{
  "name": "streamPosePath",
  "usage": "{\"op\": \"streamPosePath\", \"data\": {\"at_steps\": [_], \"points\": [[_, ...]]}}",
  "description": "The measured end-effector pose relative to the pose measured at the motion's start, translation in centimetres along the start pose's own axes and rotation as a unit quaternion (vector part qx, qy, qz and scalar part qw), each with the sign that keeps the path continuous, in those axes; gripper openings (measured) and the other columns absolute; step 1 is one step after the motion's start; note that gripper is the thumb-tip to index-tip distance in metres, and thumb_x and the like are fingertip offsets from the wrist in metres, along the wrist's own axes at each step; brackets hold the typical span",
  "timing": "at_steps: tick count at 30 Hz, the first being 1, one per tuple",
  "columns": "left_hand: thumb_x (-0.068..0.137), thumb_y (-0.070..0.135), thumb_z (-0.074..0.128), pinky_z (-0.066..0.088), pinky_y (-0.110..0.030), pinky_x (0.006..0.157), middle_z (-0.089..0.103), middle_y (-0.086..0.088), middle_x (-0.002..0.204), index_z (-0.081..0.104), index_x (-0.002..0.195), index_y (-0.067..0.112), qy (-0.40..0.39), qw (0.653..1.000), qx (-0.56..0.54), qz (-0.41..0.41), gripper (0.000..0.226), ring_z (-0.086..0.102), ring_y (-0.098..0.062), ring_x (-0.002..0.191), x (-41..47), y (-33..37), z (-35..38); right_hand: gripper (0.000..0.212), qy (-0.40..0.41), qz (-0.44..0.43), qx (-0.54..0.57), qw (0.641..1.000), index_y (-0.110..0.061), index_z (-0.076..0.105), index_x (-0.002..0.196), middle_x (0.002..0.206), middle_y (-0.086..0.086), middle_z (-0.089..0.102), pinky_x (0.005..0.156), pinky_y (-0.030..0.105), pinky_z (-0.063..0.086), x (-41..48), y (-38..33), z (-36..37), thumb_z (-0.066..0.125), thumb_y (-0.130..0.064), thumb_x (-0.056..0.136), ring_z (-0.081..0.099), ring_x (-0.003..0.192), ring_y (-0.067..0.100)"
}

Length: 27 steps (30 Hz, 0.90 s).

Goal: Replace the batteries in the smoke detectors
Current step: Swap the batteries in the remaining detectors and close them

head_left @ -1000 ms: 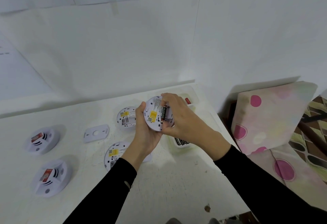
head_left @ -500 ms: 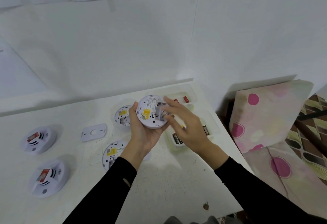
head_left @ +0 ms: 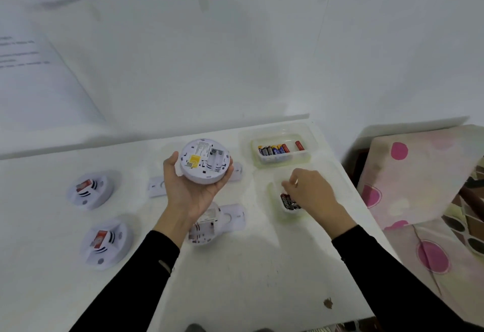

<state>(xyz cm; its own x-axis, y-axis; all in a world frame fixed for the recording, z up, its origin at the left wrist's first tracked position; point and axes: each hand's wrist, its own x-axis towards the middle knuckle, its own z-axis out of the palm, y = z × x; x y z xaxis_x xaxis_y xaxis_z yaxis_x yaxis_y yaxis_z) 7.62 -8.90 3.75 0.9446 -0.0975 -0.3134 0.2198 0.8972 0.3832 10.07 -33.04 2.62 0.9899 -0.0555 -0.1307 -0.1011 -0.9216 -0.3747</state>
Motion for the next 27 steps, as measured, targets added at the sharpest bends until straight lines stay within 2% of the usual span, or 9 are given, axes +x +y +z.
{"op": "streamPosePath", "data": {"at_steps": [4, 7, 8, 10, 13, 15, 19, 24, 27], "points": [[0.069, 0.036, 0.064, 0.045, -0.055, 0.103, 0.061, -0.025, 0.129, 0.057, 0.129, 0.006, 0.022, 0.999, 0.029, 0.041, 0.067, 0.057, -0.043, 0.12, -1.3, 4.8, -1.6, 0.013, 0.137, -0.094, 0.083, 0.983, -0.017, 0.059, 0.09, 0.093, -0.005, 0.06, 0.062, 0.029, 0.038, -1.3, -3.8, 0.5, 0.053, -0.029, 0.093, 0.055, 0.073, 0.017], [0.063, 0.035, 0.081, 0.053, -0.041, 0.092, 0.06, -0.013, 0.126, 0.057, 0.123, 0.013, 0.061, 0.971, 0.219, 0.077, 0.069, 0.06, -0.026, 0.11, -1.6, 8.3, -2.7, 0.014, 0.068, -0.225, 0.134, 0.963, -0.02, 0.064, 0.101, 0.102, -0.007, 0.062, 0.066, 0.026, 0.04, -1.9, -8.0, 2.1, 0.053, -0.021, 0.093, 0.055, 0.081, 0.011], [0.073, 0.035, 0.08, 0.054, -0.036, 0.087, 0.056, -0.01, 0.129, 0.053, 0.127, 0.016, 0.1, 0.937, 0.32, 0.098, 0.063, 0.06, -0.021, 0.107, -1.4, 9.1, -3.3, 0.021, 0.028, -0.259, 0.126, 0.957, -0.018, 0.065, 0.108, 0.109, -0.004, 0.064, 0.073, 0.026, 0.043, -1.9, -9.3, 3.0, 0.05, -0.018, 0.094, 0.057, 0.093, 0.012], [0.079, 0.042, 0.079, 0.053, -0.036, 0.091, 0.049, -0.005, 0.138, 0.042, 0.14, 0.021, 0.175, 0.82, 0.524, 0.15, 0.075, 0.058, -0.019, 0.112, -1.0, 10.7, -5.3, 0.031, -0.041, -0.303, 0.082, 0.948, -0.016, 0.064, 0.12, 0.125, 0.0, 0.062, 0.095, 0.033, 0.042, -1.6, -11.9, 4.8, 0.045, -0.013, 0.095, 0.054, 0.115, 0.018], [0.053, 0.068, 0.08, 0.042, -0.044, 0.108, 0.045, -0.006, 0.143, 0.039, 0.144, 0.015, 0.221, 0.64, 0.716, 0.169, 0.113, 0.049, -0.024, 0.127, -0.4, 12.5, -8.5, 0.039, -0.091, -0.329, -0.003, 0.94, -0.02, 0.056, 0.131, 0.14, -0.003, 0.052, 0.11, 0.036, 0.024, -1.3, -15.5, 6.8, 0.039, -0.013, 0.097, 0.039, 0.133, 0.019], [0.059, 0.062, 0.083, 0.034, -0.041, 0.111, 0.043, -0.008, 0.143, 0.039, 0.144, 0.012, 0.213, 0.572, 0.776, 0.16, 0.108, 0.042, -0.027, 0.131, 0.0, 13.1, -10.3, 0.041, -0.09, -0.346, -0.053, 0.933, -0.021, 0.053, 0.135, 0.144, -0.005, 0.048, 0.113, 0.036, 0.017, -1.2, -17.5, 7.7, 0.037, -0.017, 0.098, 0.034, 0.137, 0.017], [0.068, 0.061, 0.079, 0.029, -0.033, 0.105, 0.044, -0.007, 0.143, 0.04, 0.143, 0.01, 0.19, 0.49, 0.834, 0.165, 0.099, 0.041, -0.027, 0.13, 1.0, 13.0, -11.8, 0.044, -0.127, -0.329, -0.136, 0.926, -0.021, 0.045, 0.142, 0.151, -0.006, 0.04, 0.119, 0.039, 0.006, -0.7, -20.0, 9.1, 0.031, -0.026, 0.101, 0.022, 0.145, 0.016], [0.069, 0.066, 0.073, 0.026, -0.034, 0.106, 0.042, -0.01, 0.145, 0.037, 0.145, 0.008, 0.183, 0.48, 0.845, 0.148, 0.103, 0.039, -0.029, 0.131, 2.1, 13.6, -12.0, 0.046, -0.139, -0.313, -0.174, 0.923, -0.021, 0.043, 0.144, 0.151, -0.005, 0.04, 0.119, 0.041, 0.003, -0.5, -20.6, 10.1, 0.027, -0.03, 0.101, 0.019, 0.146, 0.017], [0.075, 0.053, 0.077, 0.037, -0.031, 0.101, 0.038, -0.007, 0.14, 0.03, 0.15, 0.022, 0.165, 0.585, 0.77, 0.194, 0.094, 0.048, -0.024, 0.122, 2.0, 14.0, -11.1, 0.044, -0.131, -0.304, -0.162, 0.929, -0.021, 0.048, 0.14, 0.148, -0.004, 0.045, 0.118, 0.042, 0.001, -0.6, -20.5, 10.7, 0.029, -0.029, 0.101, 0.021, 0.146, 0.019]]}}
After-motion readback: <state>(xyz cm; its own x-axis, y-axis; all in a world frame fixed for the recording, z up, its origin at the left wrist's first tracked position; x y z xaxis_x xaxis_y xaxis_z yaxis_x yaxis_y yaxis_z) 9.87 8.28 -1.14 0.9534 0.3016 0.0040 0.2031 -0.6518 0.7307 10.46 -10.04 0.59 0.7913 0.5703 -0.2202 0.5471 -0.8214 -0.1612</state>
